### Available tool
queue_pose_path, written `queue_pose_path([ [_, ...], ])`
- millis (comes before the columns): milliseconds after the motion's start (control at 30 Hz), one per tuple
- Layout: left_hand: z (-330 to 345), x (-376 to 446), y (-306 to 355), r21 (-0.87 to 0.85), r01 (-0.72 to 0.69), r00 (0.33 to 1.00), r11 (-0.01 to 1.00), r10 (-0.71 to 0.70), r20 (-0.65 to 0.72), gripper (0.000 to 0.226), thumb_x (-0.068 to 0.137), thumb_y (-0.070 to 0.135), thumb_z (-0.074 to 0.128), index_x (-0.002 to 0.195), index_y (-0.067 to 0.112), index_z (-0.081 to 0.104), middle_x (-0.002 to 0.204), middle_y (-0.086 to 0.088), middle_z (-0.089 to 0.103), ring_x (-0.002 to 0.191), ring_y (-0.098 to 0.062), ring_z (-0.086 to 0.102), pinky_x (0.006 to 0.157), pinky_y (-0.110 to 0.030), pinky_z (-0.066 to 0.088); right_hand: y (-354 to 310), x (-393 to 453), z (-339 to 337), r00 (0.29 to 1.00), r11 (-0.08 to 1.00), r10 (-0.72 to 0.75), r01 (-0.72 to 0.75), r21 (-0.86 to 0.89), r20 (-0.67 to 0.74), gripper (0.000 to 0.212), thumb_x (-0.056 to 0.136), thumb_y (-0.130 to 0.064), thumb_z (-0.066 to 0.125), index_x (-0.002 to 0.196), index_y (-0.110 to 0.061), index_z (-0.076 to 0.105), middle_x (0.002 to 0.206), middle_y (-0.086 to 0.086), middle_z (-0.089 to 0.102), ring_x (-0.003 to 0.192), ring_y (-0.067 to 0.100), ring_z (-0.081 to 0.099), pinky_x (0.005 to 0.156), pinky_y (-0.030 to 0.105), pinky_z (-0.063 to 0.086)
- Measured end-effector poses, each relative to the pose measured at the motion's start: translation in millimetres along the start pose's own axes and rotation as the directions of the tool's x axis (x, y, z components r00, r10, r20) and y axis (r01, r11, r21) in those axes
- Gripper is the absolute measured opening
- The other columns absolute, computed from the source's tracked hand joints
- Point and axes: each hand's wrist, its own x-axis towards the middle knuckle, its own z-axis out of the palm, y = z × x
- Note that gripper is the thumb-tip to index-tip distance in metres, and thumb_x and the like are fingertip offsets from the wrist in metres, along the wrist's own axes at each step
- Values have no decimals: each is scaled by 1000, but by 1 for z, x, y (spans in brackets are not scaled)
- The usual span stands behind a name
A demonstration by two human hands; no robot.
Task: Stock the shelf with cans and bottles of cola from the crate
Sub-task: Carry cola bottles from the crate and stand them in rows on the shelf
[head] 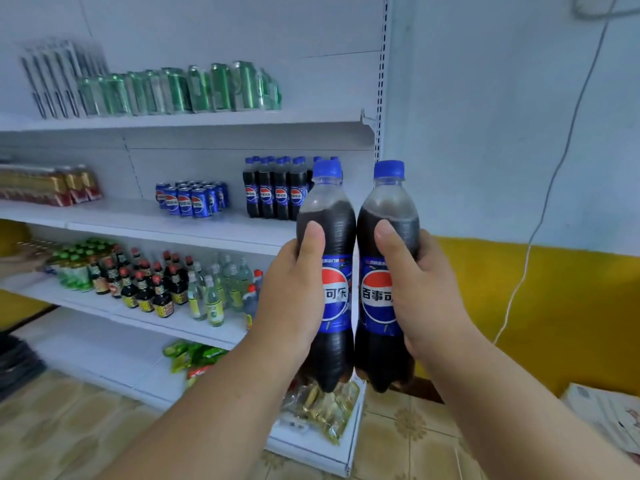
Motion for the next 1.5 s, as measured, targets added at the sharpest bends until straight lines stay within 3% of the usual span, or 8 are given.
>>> queue_pose_path([
  [400, 4, 142, -27, 82, -51, 980, 995, 66, -188, 42, 95, 62, 40, 100, 29, 65, 87, -1, 76, 81, -21, 75, 82, -51, 60, 53, 148, 36, 989, 999, -25, 19, 41, 148, 56, 66, -78, 65, 106, -38, 64, 101, -3, 77, 90, 20, 76, 85, 51, 60],
  [867, 19, 294, -87, 127, -9, 950, 992, 48, -308, 38, 96, 59, 40, 93, 30, 65, 83, 4, 75, 79, -16, 74, 83, -50, 59, 131, 294, 53, 986, 998, -26, 35, -53, 166, 47, 68, -79, 58, 97, -43, 62, 98, -5, 76, 90, 15, 75, 86, 49, 59],
  [1067, -1, 353, -110, 123, -88, 961, 988, 117, -252, 37, 94, 59, 41, 95, 31, 65, 87, 6, 75, 84, -14, 73, 82, -46, 58, 158, 330, 83, 994, 993, -74, 81, -82, 85, 40, 69, -75, 61, 95, -45, 61, 97, -5, 75, 90, 14, 74, 85, 49, 59],
  [1233, -19, 408, -129, 90, -146, 978, 985, 157, -136, 31, 96, 53, 45, 100, 29, 65, 91, 7, 74, 84, -5, 71, 75, -29, 52, 184, 359, 112, 991, 986, -123, 115, -121, -61, 40, 71, -72, 64, 97, -43, 61, 97, -7, 74, 93, 16, 73, 85, 52, 58],
  [1367, -34, 445, -147, 53, -175, 984, 983, 176, -29, 44, 79, 65, 41, 102, 37, 65, 97, 13, 73, 92, -5, 70, 82, -33, 56, 202, 376, 132, 979, 977, -147, 121, -177, -139, 45, 68, -70, 62, 100, -39, 59, 94, -15, 73, 88, 8, 73, 79, 40, 59],
  [1500, -43, 477, -161, 50, -200, 979, 978, 197, 55, 37, 75, 70, 38, 94, 51, 63, 97, 25, 70, 93, 1, 68, 86, -32, 54, 221, 391, 146, 959, 971, -172, 127, -203, -226, 42, 68, -67, 62, 99, -38, 58, 90, -18, 72, 84, 6, 72, 74, 34, 59],
])
